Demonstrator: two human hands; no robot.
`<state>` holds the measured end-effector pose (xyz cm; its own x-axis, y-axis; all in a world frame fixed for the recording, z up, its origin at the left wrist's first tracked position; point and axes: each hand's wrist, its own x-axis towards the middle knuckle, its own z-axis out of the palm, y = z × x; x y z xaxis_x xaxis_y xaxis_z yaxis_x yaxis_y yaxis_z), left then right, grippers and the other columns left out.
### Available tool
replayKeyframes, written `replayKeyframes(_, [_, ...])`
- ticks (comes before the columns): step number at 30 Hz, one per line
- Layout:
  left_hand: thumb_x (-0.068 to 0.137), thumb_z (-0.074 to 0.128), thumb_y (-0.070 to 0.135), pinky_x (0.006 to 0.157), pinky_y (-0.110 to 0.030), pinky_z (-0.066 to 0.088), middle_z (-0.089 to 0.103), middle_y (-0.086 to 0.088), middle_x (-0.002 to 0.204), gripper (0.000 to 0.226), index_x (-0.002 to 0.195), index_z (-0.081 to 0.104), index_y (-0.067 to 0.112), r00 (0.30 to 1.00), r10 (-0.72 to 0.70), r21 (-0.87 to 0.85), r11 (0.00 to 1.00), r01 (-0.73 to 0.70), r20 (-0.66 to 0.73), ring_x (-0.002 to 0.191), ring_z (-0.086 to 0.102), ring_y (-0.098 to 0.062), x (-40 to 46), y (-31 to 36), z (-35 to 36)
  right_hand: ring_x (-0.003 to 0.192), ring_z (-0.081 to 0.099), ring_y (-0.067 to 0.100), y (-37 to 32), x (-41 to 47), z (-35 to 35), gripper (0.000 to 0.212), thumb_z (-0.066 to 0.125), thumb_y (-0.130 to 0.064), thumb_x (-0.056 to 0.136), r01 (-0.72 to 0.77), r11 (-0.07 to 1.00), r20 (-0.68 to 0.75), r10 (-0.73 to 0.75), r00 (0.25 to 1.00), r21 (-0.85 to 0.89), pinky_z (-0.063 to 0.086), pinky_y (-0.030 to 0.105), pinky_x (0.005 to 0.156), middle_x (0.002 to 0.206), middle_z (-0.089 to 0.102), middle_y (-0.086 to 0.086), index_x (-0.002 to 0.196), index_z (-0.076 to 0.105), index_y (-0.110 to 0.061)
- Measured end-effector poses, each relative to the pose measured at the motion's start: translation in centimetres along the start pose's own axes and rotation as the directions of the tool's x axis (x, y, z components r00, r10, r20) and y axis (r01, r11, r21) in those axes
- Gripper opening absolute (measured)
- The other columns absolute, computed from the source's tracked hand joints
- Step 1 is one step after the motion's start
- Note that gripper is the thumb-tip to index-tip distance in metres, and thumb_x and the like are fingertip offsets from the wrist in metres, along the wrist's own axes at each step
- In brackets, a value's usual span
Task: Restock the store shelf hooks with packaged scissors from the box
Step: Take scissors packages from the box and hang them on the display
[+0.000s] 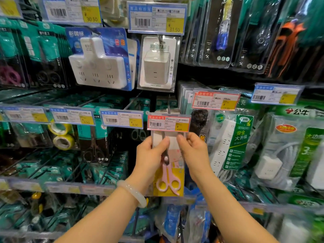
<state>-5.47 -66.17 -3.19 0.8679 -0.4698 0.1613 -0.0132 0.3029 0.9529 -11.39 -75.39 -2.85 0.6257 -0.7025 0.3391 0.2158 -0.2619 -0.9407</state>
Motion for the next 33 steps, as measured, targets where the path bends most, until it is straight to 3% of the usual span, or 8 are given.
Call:
replayKeyframes(3, [0.089,0.059,0.007,0.066,-0.028,0.058,0.071,-0.002,0.081,0.013,0.086,0.065,0.018,1.0,0.004,-0.042,0.999,-0.005,-0.01,0.072,0.068,-0.015,1.1,1.0,0.2,0.082,0.061,0.008,-0.8,1.2,0.7,0.027,0.052,-0.002,0.09,0.037,0.998,0.001,-0.037,0.999,0.043,0.051,0.024,0.077,0.087,0.068,-0.005,0.085,0.063,-0.027])
replayKeyframes(7, [0.091,0.055,0.005,0.067,-0.03,0.058,0.071,-0.003,0.081,0.02,0.085,0.066,0.02,0.999,-0.032,-0.055,0.998,0.03,-0.025,0.07,0.068,-0.015,1.5,1.0,0.2,0.083,0.062,-0.004,-0.5,1.5,1.2,0.026,0.051,-0.002,0.091,0.04,0.996,0.012,-0.041,0.999,0.081,0.05,0.01,0.073,0.09,0.066,-0.013,0.094,0.063,-0.026])
replayKeyframes(11, [0.09,0.059,0.012,0.065,-0.03,0.057,0.073,-0.001,0.071,0.015,0.08,0.068,0.018,0.995,-0.09,-0.118,0.989,0.085,-0.038,0.067,0.069,-0.016,2.1,1.7,0.5,0.09,0.065,0.006,-0.3,1.5,1.2,0.028,0.051,-0.003,0.091,0.061,0.992,-0.034,-0.057,0.998,0.11,0.053,0.023,0.08,0.09,0.069,-0.01,0.088,0.065,-0.028])
replayKeyframes(15, [0.087,0.054,-0.001,0.079,-0.037,0.054,0.068,-0.004,0.075,0.022,0.076,0.065,0.015,0.993,-0.092,-0.079,0.993,0.085,-0.079,0.076,0.065,-0.022,2.6,1.8,0.4,0.091,0.063,0.008,0.0,1.6,1.5,0.03,0.051,-0.003,0.091,0.068,0.992,-0.052,-0.063,0.997,0.11,0.052,0.029,0.086,0.09,0.068,-0.012,0.087,0.064,-0.03])
replayKeyframes(20, [0.089,0.06,0.014,0.058,-0.025,0.056,0.071,-0.002,0.066,0.011,0.08,0.067,0.011,0.991,-0.13,-0.119,0.985,0.125,-0.036,0.063,0.068,-0.016,2.6,0.7,0.2,0.093,0.063,0.009,0.5,1.5,1.4,0.022,0.051,-0.011,0.094,0.074,0.993,-0.044,-0.07,0.997,0.092,0.052,0.027,0.084,0.093,0.068,-0.011,0.09,0.064,-0.029])
replayKeyframes(23, [0.09,0.059,0.013,0.05,-0.021,0.054,0.069,0.002,0.055,0.016,0.075,0.064,0.011,0.988,-0.145,-0.128,0.982,0.138,-0.052,0.053,0.066,-0.013,2.8,0.5,0.2,0.092,0.063,0.013,0.8,1.6,1.5,0.023,0.05,-0.009,0.094,0.035,0.994,-0.047,-0.03,0.998,0.103,0.052,0.032,0.086,0.092,0.068,-0.008,0.088,0.063,-0.028])
replayKeyframes(26, [0.09,0.057,0.007,0.043,-0.018,0.05,0.066,0.003,0.051,0.02,0.072,0.061,0.012,0.983,-0.152,-0.111,0.984,0.14,-0.1,0.046,0.064,-0.01,3.1,0.7,0.3,0.09,0.061,0.008,0.8,2.2,1.9,0.024,0.051,-0.004,0.093,0.017,0.996,-0.057,-0.012,0.998,0.089,0.051,0.024,0.083,0.09,0.065,-0.011,0.091,0.062,-0.025])
replayKeyframes(33, [0.093,0.052,0.013,0.083,-0.043,0.053,0.066,-0.007,0.078,0.024,0.071,0.061,0.019,0.982,-0.154,0.101,0.981,0.165,-0.107,0.083,0.064,-0.029,5.3,0.1,0.6,0.076,0.056,0.002,0.5,3.1,2.9,0.013,0.055,-0.005,0.09,-0.04,0.996,-0.143,0.029,0.989,-0.076,0.042,0.003,0.056,0.085,0.06,-0.007,0.099,0.06,-0.011])
